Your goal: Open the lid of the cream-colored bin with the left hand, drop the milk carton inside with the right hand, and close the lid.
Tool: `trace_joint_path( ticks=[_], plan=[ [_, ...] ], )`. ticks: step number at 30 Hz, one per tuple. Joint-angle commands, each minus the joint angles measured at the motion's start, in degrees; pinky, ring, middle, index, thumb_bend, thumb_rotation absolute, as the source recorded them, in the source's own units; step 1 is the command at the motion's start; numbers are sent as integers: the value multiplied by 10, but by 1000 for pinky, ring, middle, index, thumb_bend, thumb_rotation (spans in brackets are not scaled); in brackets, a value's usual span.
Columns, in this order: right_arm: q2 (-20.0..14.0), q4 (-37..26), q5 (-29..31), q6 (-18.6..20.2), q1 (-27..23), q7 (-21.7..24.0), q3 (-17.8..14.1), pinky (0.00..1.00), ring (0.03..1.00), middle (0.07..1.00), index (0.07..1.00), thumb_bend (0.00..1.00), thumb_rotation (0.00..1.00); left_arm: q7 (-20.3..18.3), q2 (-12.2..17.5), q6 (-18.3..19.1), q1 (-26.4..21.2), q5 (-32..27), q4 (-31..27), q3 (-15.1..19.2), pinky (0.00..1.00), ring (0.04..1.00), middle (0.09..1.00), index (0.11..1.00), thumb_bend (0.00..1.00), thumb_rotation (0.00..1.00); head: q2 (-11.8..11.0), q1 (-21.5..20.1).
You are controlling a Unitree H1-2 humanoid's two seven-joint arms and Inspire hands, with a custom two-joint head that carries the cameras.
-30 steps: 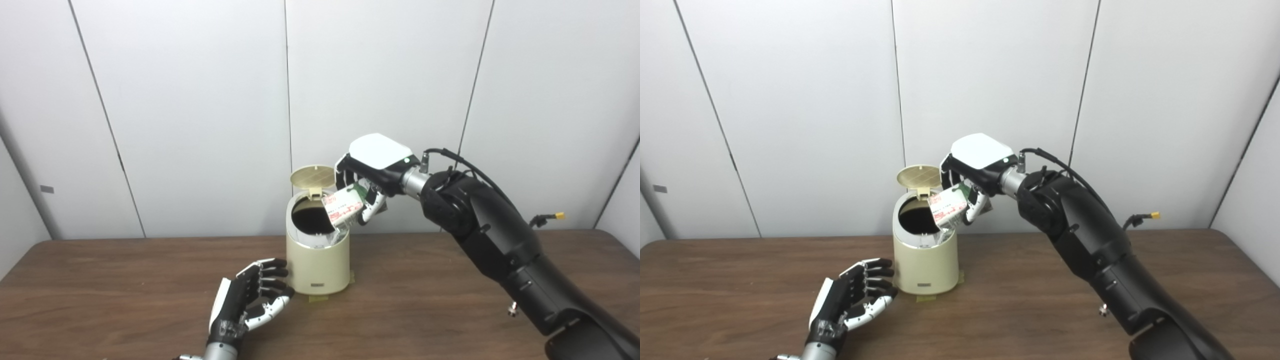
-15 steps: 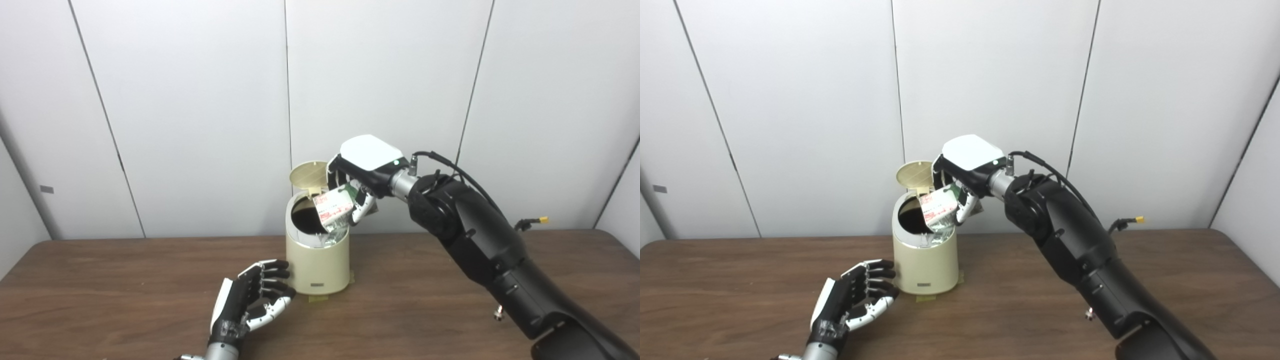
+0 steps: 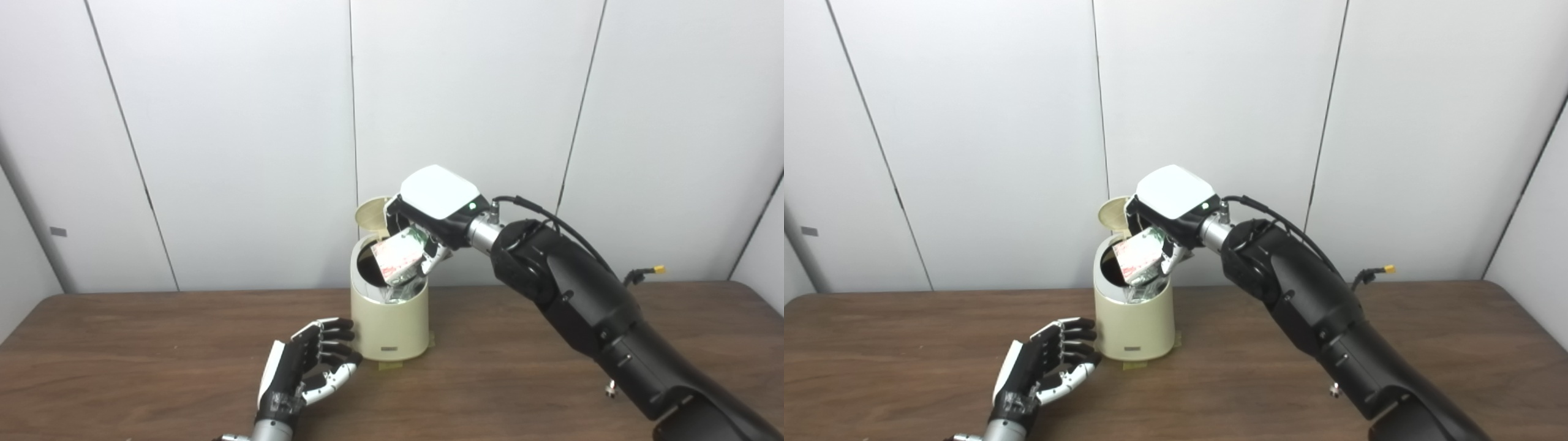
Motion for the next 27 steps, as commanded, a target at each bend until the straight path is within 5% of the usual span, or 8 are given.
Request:
trace_joint_path(
  ticks=[1,12,27],
  plan=[
    [-9,-7,-12,-23,-35,-43,2,327,404,505,509,498,0,-3,-1,-10,-16,-6,-19,-2,568,616,673,685,503,0,1,0],
    [-24,12,-74,-83,-44,-121,43,339,397,486,536,497,0,-2,0,-9,-13,-6,-23,-4,549,606,666,682,505,0,4,-2],
    [-24,26,-127,-62,-49,-135,62,326,412,509,507,498,0,-3,7,-2,-8,2,-30,-7,584,613,655,683,505,0,5,-1]
  ],
)
